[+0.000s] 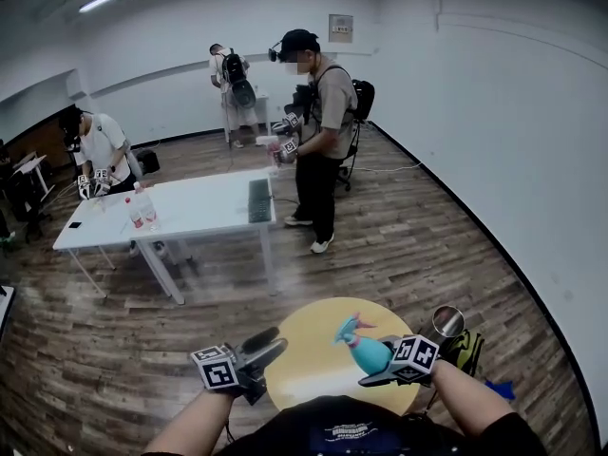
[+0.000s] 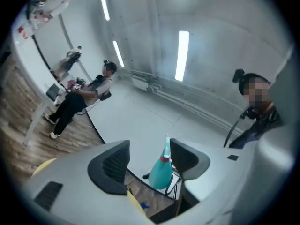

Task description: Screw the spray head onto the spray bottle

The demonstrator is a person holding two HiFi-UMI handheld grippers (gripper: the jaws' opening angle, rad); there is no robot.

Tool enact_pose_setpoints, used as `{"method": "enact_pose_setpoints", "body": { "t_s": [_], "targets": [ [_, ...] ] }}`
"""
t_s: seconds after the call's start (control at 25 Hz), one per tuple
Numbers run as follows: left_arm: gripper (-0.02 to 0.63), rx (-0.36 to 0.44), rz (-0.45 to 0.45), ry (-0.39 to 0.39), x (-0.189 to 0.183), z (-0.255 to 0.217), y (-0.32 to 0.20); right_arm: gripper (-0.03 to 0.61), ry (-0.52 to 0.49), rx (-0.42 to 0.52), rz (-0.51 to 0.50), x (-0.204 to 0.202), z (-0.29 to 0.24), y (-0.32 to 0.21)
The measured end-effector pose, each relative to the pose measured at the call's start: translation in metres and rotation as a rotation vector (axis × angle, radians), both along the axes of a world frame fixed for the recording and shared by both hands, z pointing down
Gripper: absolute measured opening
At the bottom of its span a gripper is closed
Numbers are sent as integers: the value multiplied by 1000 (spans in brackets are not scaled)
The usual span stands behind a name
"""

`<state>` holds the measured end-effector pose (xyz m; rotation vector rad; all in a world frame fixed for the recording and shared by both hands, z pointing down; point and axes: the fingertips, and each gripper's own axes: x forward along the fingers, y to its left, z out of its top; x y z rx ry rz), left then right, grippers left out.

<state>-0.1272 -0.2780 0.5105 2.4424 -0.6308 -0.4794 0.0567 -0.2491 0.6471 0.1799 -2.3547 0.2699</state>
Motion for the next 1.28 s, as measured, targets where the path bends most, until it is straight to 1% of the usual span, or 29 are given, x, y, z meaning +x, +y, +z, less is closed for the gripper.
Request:
{"method": "enact_pose_setpoints", "body": {
  "t_s": [0.08,0.12,0.2,0.24,0.28,0.32,0.36,0.4,0.48,0.56,0.6,0.64,0.68,0.76,0.8,0.84,0.88,0.92,0.96,1.0,1.04,1.08,1.12,1.16,1.2,1.24,1.28],
  "targets": [
    [299,112,130,-149,43,-11,9,448,44,52,-59,-14,-6,4],
    [302,173,204,-244,68,-11,14,448,67,80,-94,-22,-8,7],
    [308,305,353,-463,111,-3,28,448,104,117,-164,-34,-10,14],
    [278,393,426,-569,127,2,39,448,119,120,-196,-37,-9,18],
    [198,500,491,-665,137,6,51,450,128,111,-223,-37,-7,24],
    [195,608,540,-748,142,9,62,449,129,90,-244,-35,-4,31],
    [192,693,575,-809,146,11,71,449,123,67,-260,-34,-3,38],
    [192,749,598,-847,147,11,76,449,115,54,-269,-33,-2,43],
    [192,814,620,-895,148,9,76,448,110,58,-277,-32,-4,45],
    [193,844,628,-925,147,7,74,445,119,72,-284,-33,-6,43],
    [193,836,630,-914,147,7,73,443,121,72,-286,-33,-6,42],
    [193,808,624,-880,148,6,72,443,117,67,-286,-34,-7,41],
    [195,761,604,-831,148,4,71,443,108,59,-283,-34,-8,40],
    [204,635,513,-698,141,-1,62,443,88,45,-263,-33,-10,38],
    [227,560,449,-617,132,-4,55,443,75,39,-243,-31,-11,36],
    [272,479,376,-523,119,-7,46,443,59,30,-216,-29,-12,34],
    [299,393,297,-415,102,-12,37,443,42,21,-186,-25,-12,31],
    [314,304,214,-295,81,-17,26,443,28,12,-154,-21,-13,28],
    [314,219,138,-175,60,-23,17,443,17,7,-126,-17,-13,25],
    [314,149,75,-70,41,-26,10,443,12,5,-105,-13,-12,23],
    [314,98,31,4,26,-27,6,443,12,6,-93,-11,-11,21],
    [314,69,8,40,17,-24,4,443,17,8,-92,-10,-9,21],
    [314,61,7,39,17,-22,5,443,28,12,-100,-11,-7,23],
    [314,72,29,5,24,-20,8,443,44,19,-117,-14,-4,25],
    [314,102,70,-55,37,-18,13,443,62,29,-142,-18,-2,28],
    [314,149,126,-137,56,-16,19,443,81,42,-169,-23,-1,31],
    [314,212,194,-240,76,-13,26,443,97,54,-195,-28,-1,33]
  ]
}}
